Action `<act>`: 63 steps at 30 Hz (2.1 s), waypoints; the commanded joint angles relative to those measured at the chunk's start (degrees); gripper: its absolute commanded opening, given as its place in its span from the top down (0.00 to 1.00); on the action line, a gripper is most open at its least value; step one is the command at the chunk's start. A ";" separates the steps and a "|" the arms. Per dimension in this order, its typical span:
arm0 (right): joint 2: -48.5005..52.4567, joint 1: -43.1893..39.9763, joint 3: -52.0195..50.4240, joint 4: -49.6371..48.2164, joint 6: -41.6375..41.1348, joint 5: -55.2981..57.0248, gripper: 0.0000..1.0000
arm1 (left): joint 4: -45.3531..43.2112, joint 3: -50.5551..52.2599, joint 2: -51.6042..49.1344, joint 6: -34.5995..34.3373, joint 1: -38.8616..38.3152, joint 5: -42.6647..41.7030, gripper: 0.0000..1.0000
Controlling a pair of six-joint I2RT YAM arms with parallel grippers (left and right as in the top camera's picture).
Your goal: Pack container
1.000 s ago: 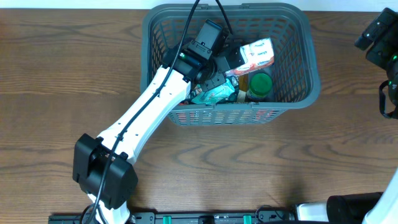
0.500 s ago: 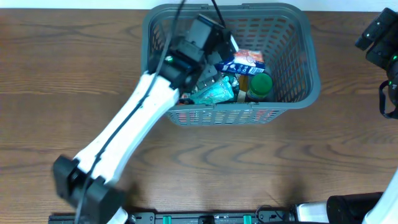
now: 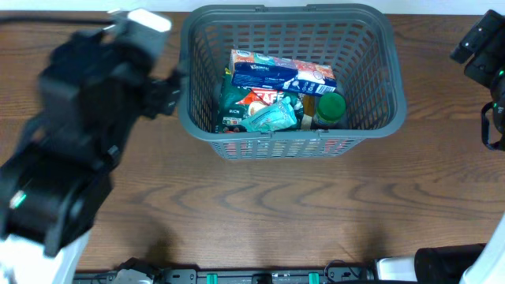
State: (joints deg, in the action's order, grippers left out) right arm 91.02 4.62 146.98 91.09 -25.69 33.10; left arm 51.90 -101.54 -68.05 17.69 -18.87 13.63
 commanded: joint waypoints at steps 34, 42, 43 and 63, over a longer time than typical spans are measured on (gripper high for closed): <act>0.04 -0.46 -0.04 0.04 -0.83 0.94 0.01 | 9.27 2.19 19.98 -18.84 7.52 2.69 0.01; 0.04 -0.46 -0.04 0.07 -0.83 0.94 0.01 | -0.42 19.04 32.76 -26.34 10.25 -4.24 0.01; 0.04 -0.46 -0.04 0.04 -0.85 0.94 0.01 | -2.58 22.62 34.73 -27.67 10.95 -4.24 0.01; 0.04 -0.46 -0.04 0.04 -0.83 0.94 0.01 | -29.77 77.35 63.14 -34.99 16.72 -11.89 0.01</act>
State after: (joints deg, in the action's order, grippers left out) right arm 91.00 4.62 146.93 91.07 -25.71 33.10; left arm 23.55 -26.50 -6.63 -16.73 -2.46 4.27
